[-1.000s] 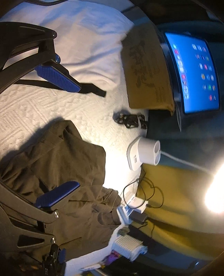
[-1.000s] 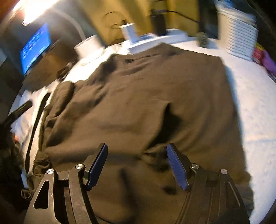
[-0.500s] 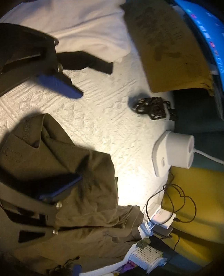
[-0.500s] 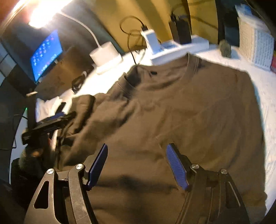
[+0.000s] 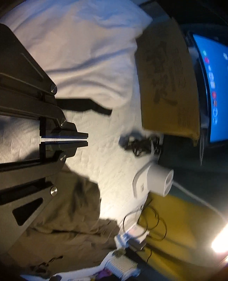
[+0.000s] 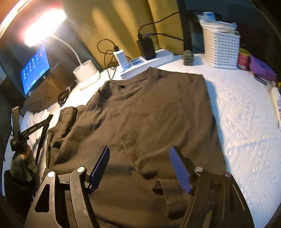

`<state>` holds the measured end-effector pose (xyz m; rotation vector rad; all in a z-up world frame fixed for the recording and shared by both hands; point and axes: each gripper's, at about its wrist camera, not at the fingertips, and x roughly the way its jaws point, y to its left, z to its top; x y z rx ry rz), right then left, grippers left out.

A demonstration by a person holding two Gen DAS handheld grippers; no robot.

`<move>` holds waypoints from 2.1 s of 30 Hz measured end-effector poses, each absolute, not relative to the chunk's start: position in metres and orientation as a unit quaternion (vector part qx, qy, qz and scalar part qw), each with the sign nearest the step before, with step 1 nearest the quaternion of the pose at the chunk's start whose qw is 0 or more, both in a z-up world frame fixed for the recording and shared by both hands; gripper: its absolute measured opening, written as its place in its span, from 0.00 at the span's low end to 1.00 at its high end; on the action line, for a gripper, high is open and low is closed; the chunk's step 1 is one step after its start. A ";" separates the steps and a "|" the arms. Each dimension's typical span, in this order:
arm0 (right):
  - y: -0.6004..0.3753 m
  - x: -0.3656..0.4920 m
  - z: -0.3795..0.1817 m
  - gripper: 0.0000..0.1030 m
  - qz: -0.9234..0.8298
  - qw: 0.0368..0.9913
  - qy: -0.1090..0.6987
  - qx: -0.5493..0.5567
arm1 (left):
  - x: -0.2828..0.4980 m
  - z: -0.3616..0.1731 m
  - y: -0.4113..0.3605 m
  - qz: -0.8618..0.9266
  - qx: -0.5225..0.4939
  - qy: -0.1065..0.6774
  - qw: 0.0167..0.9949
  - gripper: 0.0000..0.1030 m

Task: Fold small clothes
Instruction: 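Close the left gripper on the shirt's side edge, then lift the gripped side edge and fold it over toward the shirt center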

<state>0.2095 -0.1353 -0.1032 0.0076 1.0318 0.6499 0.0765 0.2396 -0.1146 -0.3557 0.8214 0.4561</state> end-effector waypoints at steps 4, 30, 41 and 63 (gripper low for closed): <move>-0.144 0.206 -0.101 0.71 0.293 0.826 0.481 -0.009 | 0.095 -0.115 0.227 0.168 -0.171 0.417 0.877 0.03; -0.160 0.202 -0.110 0.71 0.287 0.828 0.482 0.005 | 0.071 -0.106 0.247 0.280 -0.143 0.377 0.871 0.06; -0.160 0.198 -0.103 0.71 0.312 0.824 0.472 0.020 | 0.055 -0.080 0.222 0.262 -0.158 0.361 0.881 0.06; -0.216 0.198 -0.112 0.71 0.296 0.828 0.470 0.075 | 0.168 -0.122 0.085 0.034 -0.183 0.492 0.851 0.10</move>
